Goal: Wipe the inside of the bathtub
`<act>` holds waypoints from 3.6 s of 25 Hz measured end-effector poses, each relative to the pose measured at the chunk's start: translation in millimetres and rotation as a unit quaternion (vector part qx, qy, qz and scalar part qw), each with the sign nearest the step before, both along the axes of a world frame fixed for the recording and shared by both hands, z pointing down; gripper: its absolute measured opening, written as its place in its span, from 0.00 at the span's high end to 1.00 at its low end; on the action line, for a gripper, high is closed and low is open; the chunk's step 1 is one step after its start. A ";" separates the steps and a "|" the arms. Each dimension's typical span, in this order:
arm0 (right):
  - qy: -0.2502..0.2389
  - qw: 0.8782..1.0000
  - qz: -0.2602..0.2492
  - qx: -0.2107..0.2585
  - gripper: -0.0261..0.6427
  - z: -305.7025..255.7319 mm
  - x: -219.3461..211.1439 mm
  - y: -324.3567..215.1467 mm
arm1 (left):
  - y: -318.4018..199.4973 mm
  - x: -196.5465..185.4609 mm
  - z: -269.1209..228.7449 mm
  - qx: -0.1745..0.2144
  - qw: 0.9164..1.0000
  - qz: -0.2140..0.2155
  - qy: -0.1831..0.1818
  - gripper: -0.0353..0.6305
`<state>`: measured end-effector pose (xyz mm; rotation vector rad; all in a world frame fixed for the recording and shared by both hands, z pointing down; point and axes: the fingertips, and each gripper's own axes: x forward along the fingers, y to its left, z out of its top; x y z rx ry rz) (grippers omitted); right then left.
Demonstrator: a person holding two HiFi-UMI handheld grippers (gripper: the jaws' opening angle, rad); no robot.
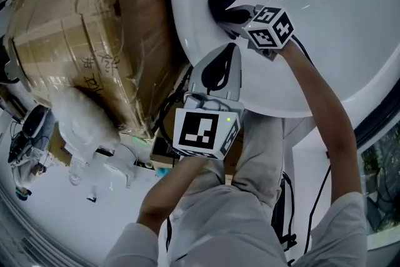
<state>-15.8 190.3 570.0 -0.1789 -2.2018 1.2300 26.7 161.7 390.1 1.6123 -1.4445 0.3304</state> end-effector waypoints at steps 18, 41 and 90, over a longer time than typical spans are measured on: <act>-0.072 0.997 -0.003 -0.034 0.88 -115.2 -8.8 29.0 | 7.3 -2.1 -43.6 0.007 1.000 0.000 -0.012 0.95; 0.106 0.994 0.003 0.040 0.88 -59.2 119.5 -35.4 | 29.3 17.2 -73.7 0.000 1.000 0.022 -0.010 0.95; -0.072 0.945 0.193 0.253 0.89 -578.1 172.8 3.1 | 24.4 58.1 -430.4 0.189 0.974 0.105 -0.068 0.95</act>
